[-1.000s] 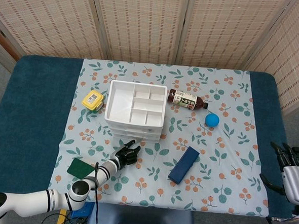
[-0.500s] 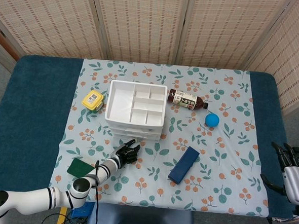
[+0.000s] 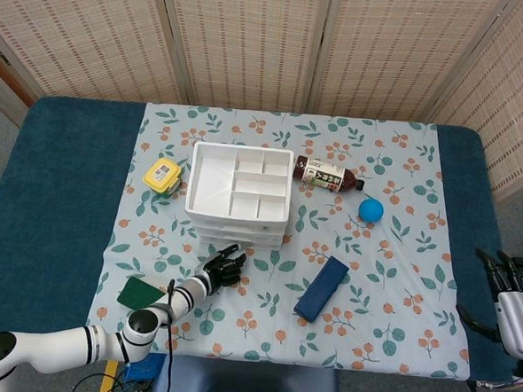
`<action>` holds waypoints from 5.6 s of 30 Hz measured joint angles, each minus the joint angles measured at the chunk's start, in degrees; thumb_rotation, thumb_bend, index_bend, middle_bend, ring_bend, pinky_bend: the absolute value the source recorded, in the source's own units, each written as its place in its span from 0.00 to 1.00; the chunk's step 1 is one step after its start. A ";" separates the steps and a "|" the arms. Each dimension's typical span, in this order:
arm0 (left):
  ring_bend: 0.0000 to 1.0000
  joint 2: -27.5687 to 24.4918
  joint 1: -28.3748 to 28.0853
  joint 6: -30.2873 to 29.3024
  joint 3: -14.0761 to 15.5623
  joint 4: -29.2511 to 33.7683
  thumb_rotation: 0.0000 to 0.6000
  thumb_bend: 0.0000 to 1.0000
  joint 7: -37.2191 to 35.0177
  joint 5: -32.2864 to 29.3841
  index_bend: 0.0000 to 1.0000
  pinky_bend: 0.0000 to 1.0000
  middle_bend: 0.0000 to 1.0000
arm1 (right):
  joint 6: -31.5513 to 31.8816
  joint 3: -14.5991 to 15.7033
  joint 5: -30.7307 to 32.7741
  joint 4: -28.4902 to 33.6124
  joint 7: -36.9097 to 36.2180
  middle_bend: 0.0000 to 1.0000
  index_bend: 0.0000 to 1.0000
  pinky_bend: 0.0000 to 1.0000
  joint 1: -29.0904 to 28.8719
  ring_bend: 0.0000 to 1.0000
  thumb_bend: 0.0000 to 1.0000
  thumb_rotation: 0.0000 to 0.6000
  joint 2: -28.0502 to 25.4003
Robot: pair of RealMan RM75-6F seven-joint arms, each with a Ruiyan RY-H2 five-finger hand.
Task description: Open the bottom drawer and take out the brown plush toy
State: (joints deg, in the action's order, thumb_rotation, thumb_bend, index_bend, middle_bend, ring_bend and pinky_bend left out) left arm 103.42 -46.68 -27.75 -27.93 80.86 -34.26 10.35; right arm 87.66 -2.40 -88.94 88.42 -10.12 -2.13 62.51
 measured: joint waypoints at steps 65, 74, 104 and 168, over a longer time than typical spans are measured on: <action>1.00 -12.22 10.53 -20.53 12.57 22.82 1.00 0.53 21.03 31.38 0.07 1.00 0.95 | 0.09 0.09 -0.85 -1.49 -1.49 0.13 0.01 0.15 -0.50 0.07 0.26 1.00 1.00; 1.00 -10.28 7.55 -21.38 12.68 18.78 1.00 0.53 26.25 28.36 0.09 1.00 0.95 | -0.03 0.12 -0.45 -1.78 -1.76 0.13 0.01 0.15 -0.37 0.07 0.26 1.00 1.11; 1.00 -7.22 4.58 -27.73 15.80 14.84 1.00 0.53 41.85 28.13 0.23 1.00 0.94 | -0.32 0.38 -0.68 -2.32 -3.98 0.13 0.01 0.15 -0.38 0.07 0.26 1.00 1.12; 1.00 -20.02 8.97 -37.11 25.50 12.61 1.00 0.16 44.45 77.30 0.31 1.00 0.91 | 4.02 -0.14 -2.40 1.89 -0.75 0.13 0.01 0.15 0.96 0.07 0.26 1.00 -2.11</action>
State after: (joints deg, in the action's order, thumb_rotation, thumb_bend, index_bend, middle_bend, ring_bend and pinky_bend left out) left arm 83.40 -37.72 -64.86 -2.43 93.47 10.19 87.65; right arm 91.68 -2.54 -91.34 90.31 -10.86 -1.17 60.40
